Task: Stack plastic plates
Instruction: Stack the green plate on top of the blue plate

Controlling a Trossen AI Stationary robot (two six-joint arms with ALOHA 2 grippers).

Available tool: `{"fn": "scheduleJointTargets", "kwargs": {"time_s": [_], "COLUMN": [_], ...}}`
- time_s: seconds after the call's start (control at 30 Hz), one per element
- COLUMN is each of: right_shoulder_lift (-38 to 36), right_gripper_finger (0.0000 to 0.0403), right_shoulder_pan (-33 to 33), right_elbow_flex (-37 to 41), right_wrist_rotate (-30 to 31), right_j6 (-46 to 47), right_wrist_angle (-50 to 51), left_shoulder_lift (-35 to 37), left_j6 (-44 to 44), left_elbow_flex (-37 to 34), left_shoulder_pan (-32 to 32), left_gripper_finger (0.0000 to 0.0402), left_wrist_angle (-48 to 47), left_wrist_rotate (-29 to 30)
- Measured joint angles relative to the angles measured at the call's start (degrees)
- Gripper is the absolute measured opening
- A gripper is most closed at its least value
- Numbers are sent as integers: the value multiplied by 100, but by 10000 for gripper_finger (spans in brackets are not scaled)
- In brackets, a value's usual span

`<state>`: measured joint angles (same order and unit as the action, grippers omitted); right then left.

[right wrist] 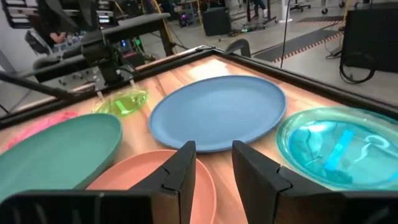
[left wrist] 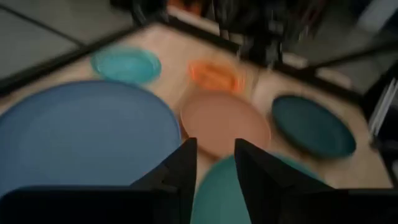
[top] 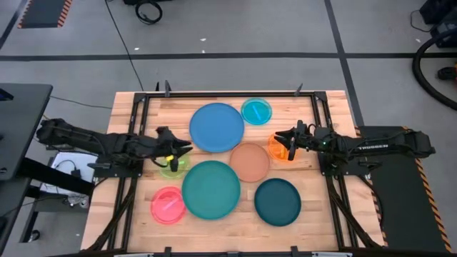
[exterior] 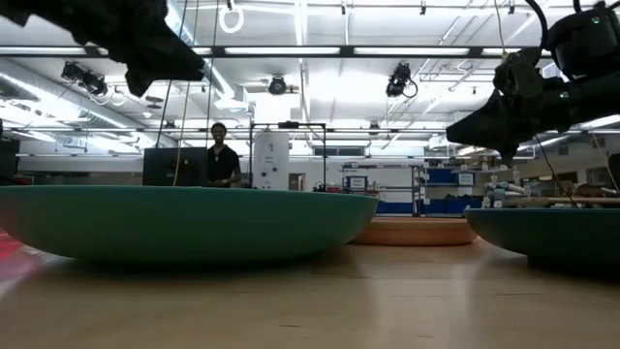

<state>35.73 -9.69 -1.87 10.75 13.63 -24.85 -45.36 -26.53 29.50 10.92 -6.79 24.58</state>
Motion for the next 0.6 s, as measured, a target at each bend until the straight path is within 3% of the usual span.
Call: {"fn": "scheduleJointTargets", "kwargs": {"time_s": [0.3,0.6], "right_shoulder_lift": [855,1800], "right_gripper_finger": [143,180], "right_shoulder_pan": [73,406], "right_elbow_flex": [-398,-1471], "right_wrist_rotate": [-295,-128], "right_j6": [-379,-909], "right_wrist_angle": [48,698], "left_shoulder_lift": [-1566,-3417], "left_j6": [-301,176], "left_elbow_flex": [968,2546], "left_shoulder_pan": [147,1069], "left_gripper_finger": [123,145], "left_wrist_angle": [-493,-1905], "left_wrist_rotate": [-829,-852]}}
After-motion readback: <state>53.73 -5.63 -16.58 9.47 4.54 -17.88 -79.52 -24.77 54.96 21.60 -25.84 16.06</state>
